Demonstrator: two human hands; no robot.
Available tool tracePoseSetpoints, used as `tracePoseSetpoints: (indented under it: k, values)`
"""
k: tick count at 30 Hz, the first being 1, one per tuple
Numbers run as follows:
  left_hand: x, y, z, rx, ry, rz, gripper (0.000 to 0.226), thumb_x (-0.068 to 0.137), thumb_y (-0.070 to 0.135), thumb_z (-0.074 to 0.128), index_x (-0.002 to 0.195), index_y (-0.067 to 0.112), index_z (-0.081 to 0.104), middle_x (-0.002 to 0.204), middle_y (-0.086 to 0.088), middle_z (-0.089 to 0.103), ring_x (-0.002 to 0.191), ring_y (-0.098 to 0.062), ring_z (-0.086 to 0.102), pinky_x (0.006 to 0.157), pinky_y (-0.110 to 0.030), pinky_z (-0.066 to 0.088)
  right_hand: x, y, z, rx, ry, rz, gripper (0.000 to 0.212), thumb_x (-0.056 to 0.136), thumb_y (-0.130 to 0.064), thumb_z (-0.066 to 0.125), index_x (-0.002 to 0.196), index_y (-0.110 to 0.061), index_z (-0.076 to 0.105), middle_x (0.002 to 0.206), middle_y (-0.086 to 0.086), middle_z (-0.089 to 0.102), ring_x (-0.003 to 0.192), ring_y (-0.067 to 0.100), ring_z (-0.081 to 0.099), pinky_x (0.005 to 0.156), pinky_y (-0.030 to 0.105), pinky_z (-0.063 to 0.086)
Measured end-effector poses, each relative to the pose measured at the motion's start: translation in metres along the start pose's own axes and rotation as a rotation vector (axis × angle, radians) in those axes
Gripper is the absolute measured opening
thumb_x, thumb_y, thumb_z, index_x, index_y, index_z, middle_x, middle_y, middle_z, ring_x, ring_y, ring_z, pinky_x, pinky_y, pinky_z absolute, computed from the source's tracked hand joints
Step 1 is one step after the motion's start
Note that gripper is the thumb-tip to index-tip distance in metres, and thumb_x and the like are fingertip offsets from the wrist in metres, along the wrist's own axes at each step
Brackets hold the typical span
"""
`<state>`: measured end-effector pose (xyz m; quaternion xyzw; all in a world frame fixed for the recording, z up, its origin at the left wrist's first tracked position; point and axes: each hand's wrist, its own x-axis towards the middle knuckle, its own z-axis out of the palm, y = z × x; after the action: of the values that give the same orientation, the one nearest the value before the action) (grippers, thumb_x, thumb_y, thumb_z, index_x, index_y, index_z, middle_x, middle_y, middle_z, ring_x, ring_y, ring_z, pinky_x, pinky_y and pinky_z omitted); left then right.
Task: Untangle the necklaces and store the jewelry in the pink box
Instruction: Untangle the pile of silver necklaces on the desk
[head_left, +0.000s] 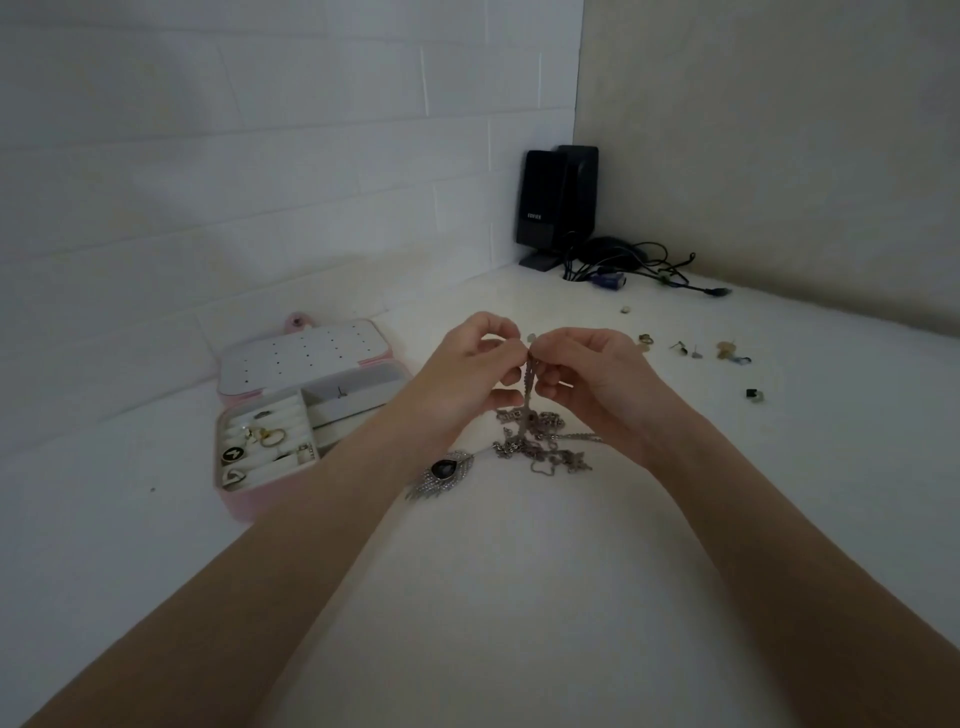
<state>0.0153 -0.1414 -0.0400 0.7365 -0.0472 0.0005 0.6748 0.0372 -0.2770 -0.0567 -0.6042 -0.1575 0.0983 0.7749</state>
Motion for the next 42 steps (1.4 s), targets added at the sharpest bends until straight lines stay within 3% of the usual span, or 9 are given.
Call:
tracePoseSetpoints:
  k: [5,10,14,18,20,27,32,37,42]
  values:
    - [0.002,0.002,0.004,-0.444,0.075,-0.227,0.015,0.087,-0.002,0.044,0.074,0.004,0.049,0.059,-0.005,0.048,0.05,-0.01,0.045,0.047,-0.018,0.048,-0.001,0.0,0.006,-0.445,0.071,-0.192,0.011,0.083,-0.002,0.063,0.073,-0.005,0.063,0.058,-0.001,0.056,0.051,0.005,0.047,0.055,0.016,0.041]
    - [0.002,-0.003,0.001,-0.429,0.077,-0.314,0.022,0.087,0.0,0.045,0.066,0.004,0.049,0.076,-0.01,0.056,0.062,-0.015,0.056,0.057,-0.019,0.055,-0.001,0.005,0.011,-0.854,0.111,-0.482,0.011,0.076,-0.003,0.067,0.072,-0.011,0.061,0.063,-0.006,0.057,0.06,0.008,0.052,0.059,0.021,0.046]
    - [0.001,-0.001,0.001,-0.368,0.099,-0.227,0.015,0.085,-0.004,0.052,0.074,0.005,0.049,0.077,-0.007,0.059,0.061,-0.011,0.063,0.063,-0.019,0.057,0.0,0.003,0.008,-0.789,0.157,-0.466,0.01,0.075,-0.001,0.067,0.072,-0.009,0.061,0.063,-0.001,0.06,0.058,0.008,0.054,0.061,0.025,0.049]
    - [0.002,-0.004,-0.004,0.049,0.191,0.021,0.027,0.078,-0.003,0.065,0.083,0.014,0.046,0.077,-0.002,0.06,0.057,-0.011,0.062,0.077,-0.031,0.055,-0.001,-0.002,0.002,-0.487,0.115,-0.221,0.017,0.079,0.003,0.065,0.085,-0.008,0.052,0.072,0.006,0.065,0.06,0.014,0.057,0.064,0.023,0.05]
    - [0.002,-0.003,-0.006,0.11,0.175,0.057,0.031,0.076,-0.005,0.066,0.084,0.016,0.045,0.077,0.0,0.059,0.057,-0.012,0.06,0.076,-0.031,0.055,-0.001,-0.002,0.0,-0.314,0.072,-0.11,0.024,0.081,0.004,0.063,0.09,-0.01,0.046,0.075,0.008,0.067,0.063,0.015,0.056,0.064,0.023,0.05]
    - [0.002,-0.007,0.001,-0.314,0.138,-0.14,0.024,0.082,-0.009,0.055,0.089,0.01,0.043,0.071,-0.006,0.055,0.052,-0.01,0.05,0.048,-0.015,0.044,-0.002,0.001,0.007,-0.262,0.113,-0.219,0.031,0.08,0.01,0.06,0.087,-0.013,0.041,0.071,0.005,0.062,0.059,0.009,0.054,0.062,0.019,0.047]
    - [0.004,-0.008,0.004,-0.492,0.199,-0.184,0.024,0.083,-0.01,0.053,0.079,0.012,0.044,0.071,-0.006,0.055,0.05,-0.009,0.055,0.044,-0.012,0.042,-0.003,0.002,0.013,-0.342,0.148,-0.365,0.034,0.079,0.012,0.057,0.084,-0.015,0.038,0.071,0.004,0.06,0.06,0.008,0.053,0.063,0.018,0.046]
    - [0.002,-0.005,0.006,-0.686,0.219,-0.292,0.015,0.086,-0.003,0.053,0.075,0.007,0.05,0.066,-0.003,0.051,0.057,-0.008,0.051,0.045,-0.012,0.038,-0.002,0.006,0.02,-0.57,0.128,-0.553,0.037,0.077,0.009,0.058,0.082,-0.023,0.039,0.07,-0.004,0.057,0.063,0.02,0.053,0.064,0.028,0.049]
    - [0.002,0.002,0.003,-0.505,0.274,-0.136,0.015,0.085,-0.004,0.055,0.087,0.009,0.047,0.07,-0.004,0.052,0.05,-0.009,0.048,0.047,-0.014,0.043,-0.001,0.003,0.017,-0.582,0.089,-0.522,0.035,0.08,0.001,0.064,0.085,-0.023,0.039,0.069,-0.007,0.059,0.062,0.016,0.054,0.062,0.025,0.048]
